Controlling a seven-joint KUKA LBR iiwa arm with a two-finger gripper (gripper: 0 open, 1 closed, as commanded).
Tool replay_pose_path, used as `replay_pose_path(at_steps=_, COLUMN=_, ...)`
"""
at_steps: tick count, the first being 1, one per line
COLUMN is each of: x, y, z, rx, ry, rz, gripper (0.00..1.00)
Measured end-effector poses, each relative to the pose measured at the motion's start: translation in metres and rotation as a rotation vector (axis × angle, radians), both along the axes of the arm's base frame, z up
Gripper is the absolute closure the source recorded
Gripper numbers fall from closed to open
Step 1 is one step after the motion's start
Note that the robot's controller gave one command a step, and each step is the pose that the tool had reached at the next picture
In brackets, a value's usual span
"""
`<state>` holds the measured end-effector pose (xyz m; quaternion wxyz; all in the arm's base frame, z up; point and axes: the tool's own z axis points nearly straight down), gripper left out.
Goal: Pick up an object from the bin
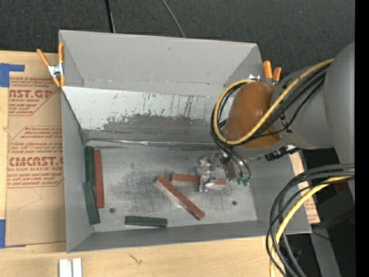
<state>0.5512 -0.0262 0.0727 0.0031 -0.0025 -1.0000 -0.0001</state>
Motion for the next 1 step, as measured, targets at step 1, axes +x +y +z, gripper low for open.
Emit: replay_pose_path(at_steps=1, x=0.0001, y=0.0000, z=0.0000, rx=0.000, ry=-0.001, rz=0.000, gripper=1.00)
